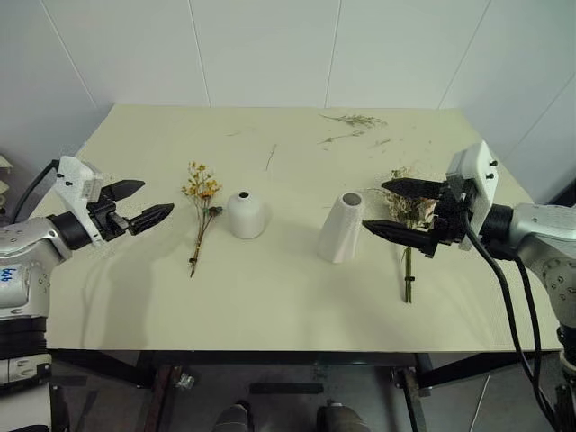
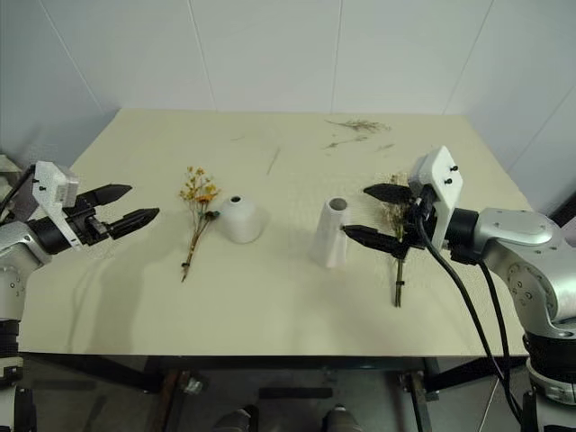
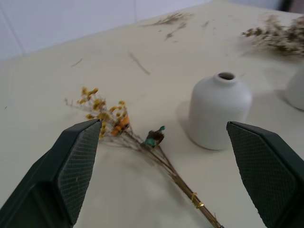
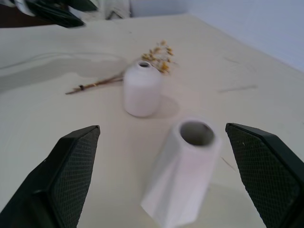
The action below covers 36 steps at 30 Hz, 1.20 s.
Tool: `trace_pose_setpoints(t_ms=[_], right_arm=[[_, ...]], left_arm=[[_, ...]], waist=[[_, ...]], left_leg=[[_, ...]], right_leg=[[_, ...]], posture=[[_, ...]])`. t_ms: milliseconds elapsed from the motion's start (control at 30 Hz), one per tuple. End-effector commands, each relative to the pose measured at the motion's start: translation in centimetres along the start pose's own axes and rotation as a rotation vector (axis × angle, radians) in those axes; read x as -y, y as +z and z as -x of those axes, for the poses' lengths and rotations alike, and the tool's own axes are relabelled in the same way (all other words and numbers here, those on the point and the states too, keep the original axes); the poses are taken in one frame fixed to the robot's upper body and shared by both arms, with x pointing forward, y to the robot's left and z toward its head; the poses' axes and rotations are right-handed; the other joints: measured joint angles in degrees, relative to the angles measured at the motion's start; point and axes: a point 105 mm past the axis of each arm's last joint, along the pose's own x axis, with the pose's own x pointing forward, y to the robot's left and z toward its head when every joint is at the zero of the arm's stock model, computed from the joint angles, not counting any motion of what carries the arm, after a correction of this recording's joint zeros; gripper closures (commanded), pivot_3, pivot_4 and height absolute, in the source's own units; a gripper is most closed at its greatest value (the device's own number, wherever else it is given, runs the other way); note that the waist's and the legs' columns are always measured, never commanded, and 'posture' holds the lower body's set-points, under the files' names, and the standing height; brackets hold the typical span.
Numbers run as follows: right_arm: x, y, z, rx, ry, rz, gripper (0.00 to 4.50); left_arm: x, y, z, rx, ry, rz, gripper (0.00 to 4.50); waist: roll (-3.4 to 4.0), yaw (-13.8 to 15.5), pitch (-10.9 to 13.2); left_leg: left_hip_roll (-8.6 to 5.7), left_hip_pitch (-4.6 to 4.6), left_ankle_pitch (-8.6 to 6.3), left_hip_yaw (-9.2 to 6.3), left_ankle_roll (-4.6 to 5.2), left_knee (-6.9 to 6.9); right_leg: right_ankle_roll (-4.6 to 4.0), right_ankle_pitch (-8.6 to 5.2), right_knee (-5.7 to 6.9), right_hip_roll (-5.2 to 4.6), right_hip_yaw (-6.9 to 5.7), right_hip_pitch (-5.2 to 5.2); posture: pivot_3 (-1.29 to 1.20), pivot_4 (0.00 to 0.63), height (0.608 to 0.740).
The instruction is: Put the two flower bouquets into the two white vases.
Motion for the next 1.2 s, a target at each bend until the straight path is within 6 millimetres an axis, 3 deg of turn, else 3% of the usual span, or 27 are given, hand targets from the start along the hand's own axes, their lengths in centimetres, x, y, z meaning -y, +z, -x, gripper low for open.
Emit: trace_pose_setpoints(t_ms=[33, 200, 400, 767, 1200], right_arm=[[0.5, 1.4, 0.8, 0.039, 0.001, 0.073, 0.02], [0.6, 0.8, 1.0, 0.008, -0.001, 0.068, 0.02], [0.9, 1.2, 1.2, 0.009, 0.008, 0.092, 0.02], [2.5, 1.4, 2.1, -0.038, 0.034, 0.138, 0.02], [3.5, 1.8, 2.5, -0.062, 0.037, 0.154, 0.02]], left_arm=[[0.5, 0.3, -0.4, -0.046, 0.046, -0.021, 0.0], [0.6, -2.0, -1.5, -0.262, 0.133, 0.017, 0.0], [1.4, -1.2, -2.9, -0.263, 0.191, 0.086, 0.0], [3.4, -2.6, -4.4, -0.381, 0.241, 0.235, 0.0], [2.7, -4.3, -6.6, -0.526, 0.359, 0.362, 0.0]], waist=[[0.0, -0.02, 0.0], [-0.01, 0.03, 0.0], [-0.01, 0.02, 0.0], [-0.02, -0.09, 0.0], [-0.03, 0.06, 0.01]], left_leg=[[0.0, 0.0, 0.0, 0.0, 0.0, 0.01], [-0.02, 0.01, 0.0, 0.0, -0.01, 0.05], [-0.01, 0.01, -0.01, 0.01, -0.02, 0.05], [-0.06, 0.0, -0.02, 0.02, -0.04, 0.11], [-0.09, -0.01, -0.03, 0.01, -0.06, 0.16]], right_leg=[[0.02, 0.01, -0.02, 0.0, 0.01, 0.01], [0.03, 0.03, -0.01, 0.0, 0.04, 0.03], [0.03, 0.03, 0.0, 0.03, 0.07, 0.0], [0.1, 0.07, -0.03, 0.03, 0.14, 0.02], [0.14, 0.09, -0.05, 0.03, 0.15, 0.04]], posture=[[0.0, 0.15, 0.74], [0.0, 0.15, 0.74], [0.0, 0.15, 0.74], [0.0, 0.15, 0.74], [0.0, 0.15, 0.74]])
